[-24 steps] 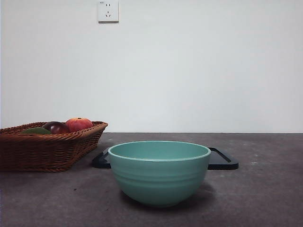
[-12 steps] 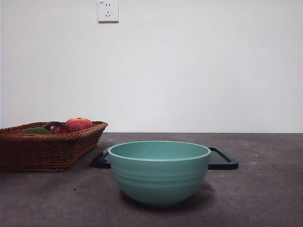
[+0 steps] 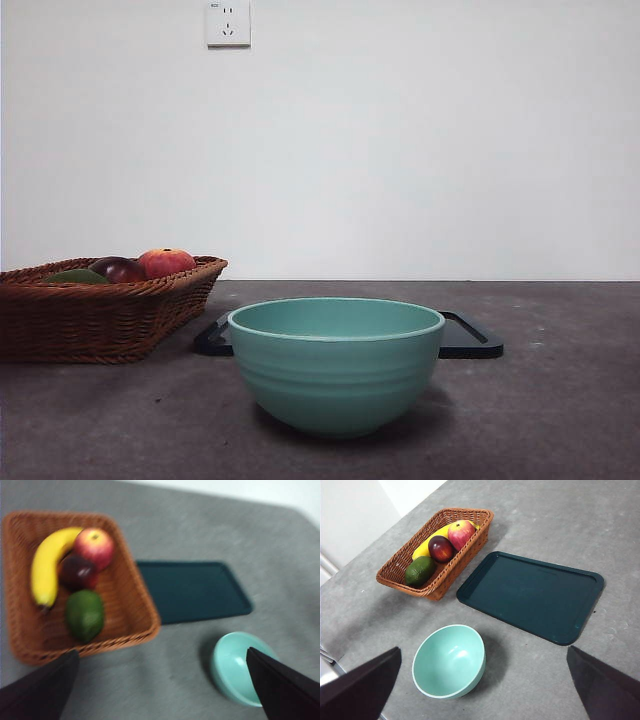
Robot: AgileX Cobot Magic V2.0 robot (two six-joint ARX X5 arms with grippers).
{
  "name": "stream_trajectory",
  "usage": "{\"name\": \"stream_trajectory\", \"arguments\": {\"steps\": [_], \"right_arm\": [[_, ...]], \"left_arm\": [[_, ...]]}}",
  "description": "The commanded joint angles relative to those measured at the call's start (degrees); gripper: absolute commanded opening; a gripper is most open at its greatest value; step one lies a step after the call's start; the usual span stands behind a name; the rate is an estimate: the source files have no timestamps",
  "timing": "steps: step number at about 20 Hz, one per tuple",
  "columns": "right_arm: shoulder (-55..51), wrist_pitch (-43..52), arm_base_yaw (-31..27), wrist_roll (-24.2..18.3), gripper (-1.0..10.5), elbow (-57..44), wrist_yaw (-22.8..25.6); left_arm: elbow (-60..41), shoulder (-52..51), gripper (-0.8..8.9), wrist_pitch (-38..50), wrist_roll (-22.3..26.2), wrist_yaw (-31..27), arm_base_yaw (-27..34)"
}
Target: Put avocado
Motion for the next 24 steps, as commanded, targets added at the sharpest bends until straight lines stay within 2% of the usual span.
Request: {"name": "stream_trajectory", "arguments": {"steps": [1, 8, 12, 15, 19, 24], "right_arm": [[0.13, 0.39, 0.2, -0.26, 6.4, 1.05, 0.0], [0.13, 0.37, 0.2, -0.24, 6.4, 1.05, 0.0], [0.13, 0.37, 0.2, -0.28, 6.4, 1.05, 0.0], [0.13, 0.37, 0.2, -0.26, 6.4, 1.05, 0.0], [0.13, 0.37, 0.2, -0.26, 6.4, 1.05, 0.0], [0.13, 0.35, 0.2, -0.24, 6.4, 1.05, 0.0]], "left_arm": [[2.32, 6.45, 5.57, -0.13, 1.22, -1.46, -0.22], [8.72, 32.13, 5.57, 0.04, 2.36, -3.8, -0.2], [14.78, 46.4, 5.57, 0.63, 4.09, -9.09, -0.11], [18.32, 55.12, 5.57, 1.75, 4.44, -9.92, 0.11], [19.74, 62.29, 5.57, 4.15, 4.13, -9.94, 0.2], [19.74, 66.45, 5.56, 7.19, 3.3, -9.94, 0.22]]}}
